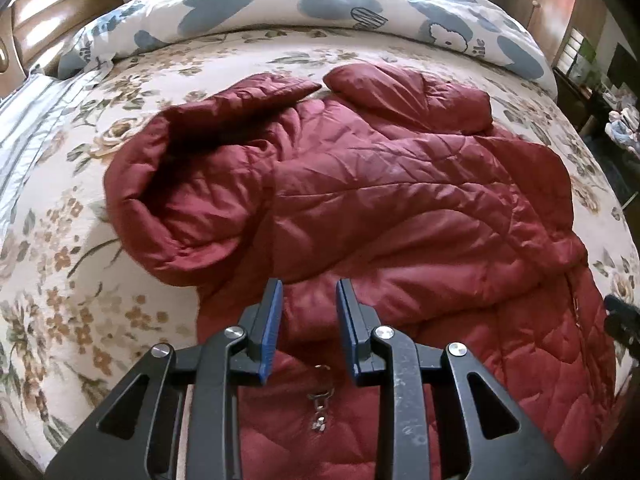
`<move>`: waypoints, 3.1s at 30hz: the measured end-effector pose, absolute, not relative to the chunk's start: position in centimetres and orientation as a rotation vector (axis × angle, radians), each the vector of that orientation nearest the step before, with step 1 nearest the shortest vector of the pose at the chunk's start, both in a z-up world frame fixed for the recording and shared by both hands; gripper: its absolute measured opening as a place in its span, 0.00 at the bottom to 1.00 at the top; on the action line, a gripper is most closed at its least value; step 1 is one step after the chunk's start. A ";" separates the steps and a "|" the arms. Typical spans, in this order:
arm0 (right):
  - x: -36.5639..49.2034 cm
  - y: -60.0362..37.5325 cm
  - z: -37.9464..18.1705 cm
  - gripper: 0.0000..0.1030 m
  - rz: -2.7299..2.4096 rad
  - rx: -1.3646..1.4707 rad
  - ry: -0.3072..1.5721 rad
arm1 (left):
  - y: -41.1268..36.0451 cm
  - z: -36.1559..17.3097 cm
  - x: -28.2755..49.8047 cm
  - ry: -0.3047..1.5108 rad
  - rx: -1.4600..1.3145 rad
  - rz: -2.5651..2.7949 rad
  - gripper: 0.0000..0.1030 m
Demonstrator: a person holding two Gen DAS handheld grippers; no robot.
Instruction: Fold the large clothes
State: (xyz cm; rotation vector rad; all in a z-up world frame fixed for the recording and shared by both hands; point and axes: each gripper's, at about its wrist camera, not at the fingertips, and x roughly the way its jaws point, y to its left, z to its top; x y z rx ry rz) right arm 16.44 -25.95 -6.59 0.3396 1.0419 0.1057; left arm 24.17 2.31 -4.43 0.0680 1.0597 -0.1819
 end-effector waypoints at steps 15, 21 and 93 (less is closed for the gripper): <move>12.6 -24.5 -6.3 0.97 0.180 0.368 1.079 | 1.2 0.1 30.5 0.904 0.291 -0.015 0.59; 11.4 -24.2 -5.7 0.97 0.229 0.353 1.047 | 0.4 -2.9 36.4 0.984 0.385 0.055 0.59; 26.2 -29.6 -9.9 0.12 0.385 0.991 0.904 | -5.1 -1.3 22.4 1.064 -0.148 -0.469 0.45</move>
